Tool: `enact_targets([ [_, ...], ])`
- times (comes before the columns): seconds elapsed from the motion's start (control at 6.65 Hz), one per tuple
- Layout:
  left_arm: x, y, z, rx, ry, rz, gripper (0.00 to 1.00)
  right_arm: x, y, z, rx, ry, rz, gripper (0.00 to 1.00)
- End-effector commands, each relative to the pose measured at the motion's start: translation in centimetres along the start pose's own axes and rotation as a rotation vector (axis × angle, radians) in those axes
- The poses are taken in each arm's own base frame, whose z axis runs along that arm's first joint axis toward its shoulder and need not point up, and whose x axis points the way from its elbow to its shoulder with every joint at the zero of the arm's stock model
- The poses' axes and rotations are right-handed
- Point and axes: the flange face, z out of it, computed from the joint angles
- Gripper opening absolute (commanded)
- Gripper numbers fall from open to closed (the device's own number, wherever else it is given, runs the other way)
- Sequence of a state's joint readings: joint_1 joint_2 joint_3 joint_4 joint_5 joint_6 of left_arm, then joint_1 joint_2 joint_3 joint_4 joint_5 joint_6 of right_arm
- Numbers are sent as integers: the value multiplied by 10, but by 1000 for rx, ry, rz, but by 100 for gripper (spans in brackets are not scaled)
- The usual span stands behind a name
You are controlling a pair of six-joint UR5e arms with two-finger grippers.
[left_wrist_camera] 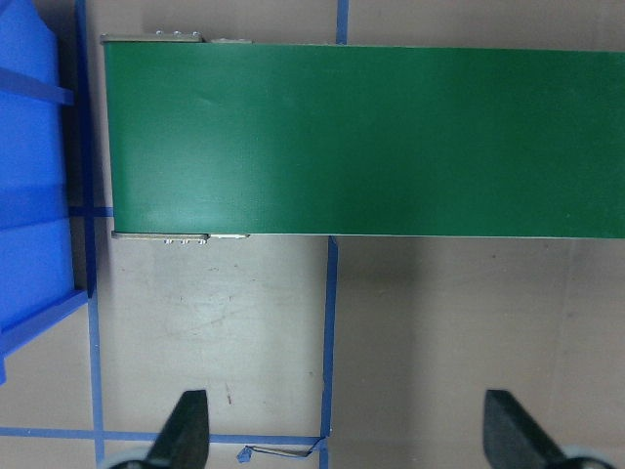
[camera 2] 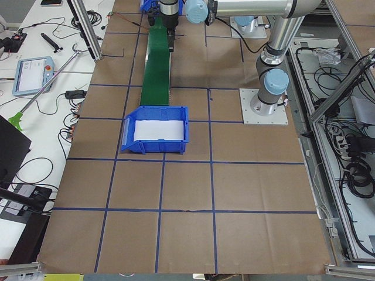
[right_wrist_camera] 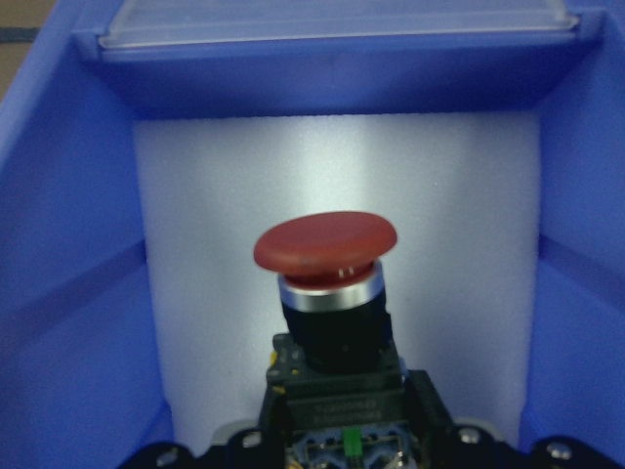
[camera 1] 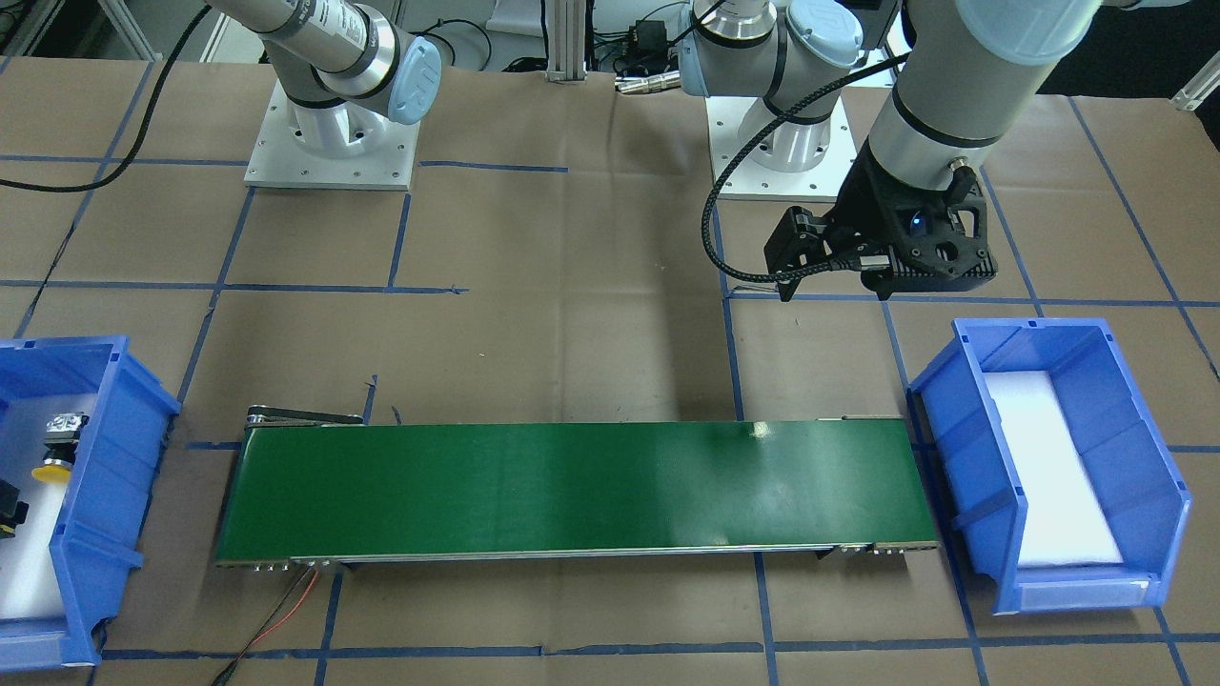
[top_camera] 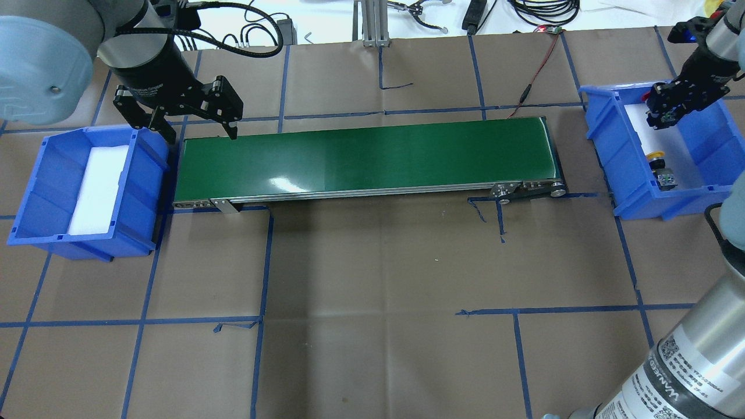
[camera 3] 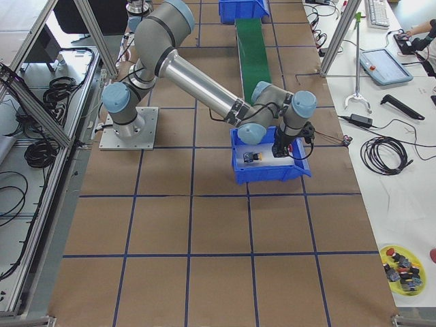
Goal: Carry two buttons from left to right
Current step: 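Carry the red button into the right bin and release it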
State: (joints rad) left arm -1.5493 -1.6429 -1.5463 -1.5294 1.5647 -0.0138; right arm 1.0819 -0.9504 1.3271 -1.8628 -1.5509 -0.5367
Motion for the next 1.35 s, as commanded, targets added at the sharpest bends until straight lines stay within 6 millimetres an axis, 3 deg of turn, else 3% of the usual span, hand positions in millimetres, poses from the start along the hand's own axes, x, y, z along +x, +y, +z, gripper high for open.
enact_targets([
  [0.0,0,0,0,0,0,0,100,2,-4,24,-9,-5,3,7],
  [0.15,0,0,0,0,-1,0,100,1,-5,27,-14,-6,2,13],
  [0.3,0,0,0,0,0,0,100,1,-5,31,-20,-11,4,37],
  [0.6,0,0,0,0,0,0,100,0,-7,30,-2,-33,4,97],
  [0.9,0,0,0,0,0,0,100,-4,-8,13,21,-33,0,99],
  [1.2,0,0,0,0,0,0,100,-19,6,-45,79,15,-8,99],
])
